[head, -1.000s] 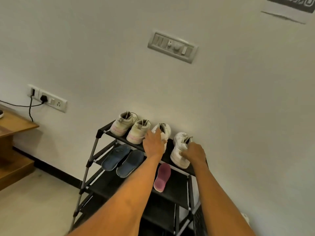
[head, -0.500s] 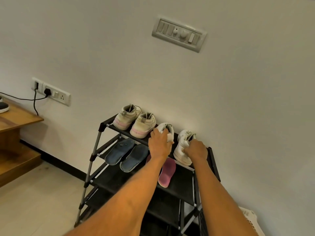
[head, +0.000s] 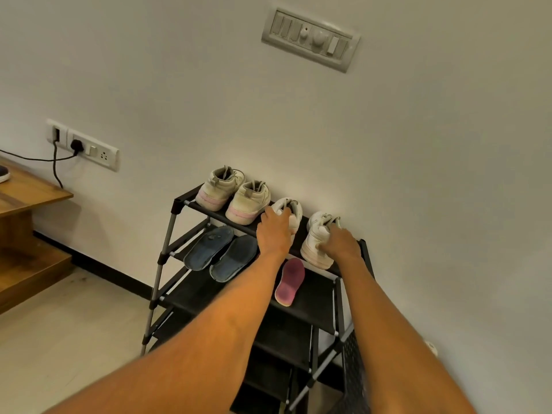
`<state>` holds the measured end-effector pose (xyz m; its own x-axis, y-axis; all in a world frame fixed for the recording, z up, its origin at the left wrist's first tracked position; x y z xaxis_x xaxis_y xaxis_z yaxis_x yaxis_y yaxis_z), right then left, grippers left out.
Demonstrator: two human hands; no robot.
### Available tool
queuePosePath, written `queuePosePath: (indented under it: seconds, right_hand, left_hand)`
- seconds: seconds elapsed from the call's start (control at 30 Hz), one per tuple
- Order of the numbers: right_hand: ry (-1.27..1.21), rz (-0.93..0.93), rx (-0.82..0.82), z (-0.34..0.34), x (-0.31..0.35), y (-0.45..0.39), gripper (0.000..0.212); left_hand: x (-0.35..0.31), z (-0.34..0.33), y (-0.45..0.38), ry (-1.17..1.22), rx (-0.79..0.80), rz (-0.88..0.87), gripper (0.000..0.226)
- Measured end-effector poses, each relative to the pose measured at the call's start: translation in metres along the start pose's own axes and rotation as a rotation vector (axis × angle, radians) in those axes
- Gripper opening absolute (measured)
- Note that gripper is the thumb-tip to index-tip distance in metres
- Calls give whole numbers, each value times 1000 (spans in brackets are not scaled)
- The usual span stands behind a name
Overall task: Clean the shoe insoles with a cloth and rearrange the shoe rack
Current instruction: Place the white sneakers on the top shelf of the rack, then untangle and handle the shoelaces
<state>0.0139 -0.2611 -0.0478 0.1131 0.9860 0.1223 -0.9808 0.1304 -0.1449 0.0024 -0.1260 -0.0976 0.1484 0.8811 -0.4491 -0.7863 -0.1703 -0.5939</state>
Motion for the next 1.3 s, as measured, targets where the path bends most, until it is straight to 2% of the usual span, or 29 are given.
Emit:
queuePosePath:
  seconds: [0.07,0.17,0.23,0.33,0.5,0.7,0.93,1.1,1.3]
  right_hand:
    - [25,46,-121,-1,1,9,59]
    - [-28,180,-299,-4,9,30,46]
    - [-67,259,-297,-9,18,46,37]
    - [-50,329,-236,-28,34,74,28]
    - [-66,359,-165,-71,60,118,24]
    - [-80,327,47,-153,80,162,30]
    - [-19,262,391,-295,82,203,22]
    - [-19,106,592,-406,68,215,24]
    - [-78,-195,836,-552,19,225,31]
  left_hand:
    - [0,3,2,28,14,11,41]
    - [1,13,7,31,34,-8,50]
    - [3,20,14,29,2,-57,55]
    - [10,29,36,-22,-38,-125,41]
    - [50,32,86,-71,-30,-166,30]
    - [121,5,167,-29,185,-56,23]
    - [198,-77,269,24,526,177,18]
    - [241,-153,337,54,729,299,21]
    - [280,-267,430,120,977,315,33]
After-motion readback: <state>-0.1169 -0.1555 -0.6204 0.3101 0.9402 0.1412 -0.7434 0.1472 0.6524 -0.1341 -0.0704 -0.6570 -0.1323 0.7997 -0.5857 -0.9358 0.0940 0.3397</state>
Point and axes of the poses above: each hand's wrist, its own y-axis away from the middle knuckle, its own z-axis out of the back of the hand, x = y × z, the point moved 1 cm from there along -y, towards the middle knuckle, and after that the axes turned 14 degrees about -z, right-handed, at the moved point
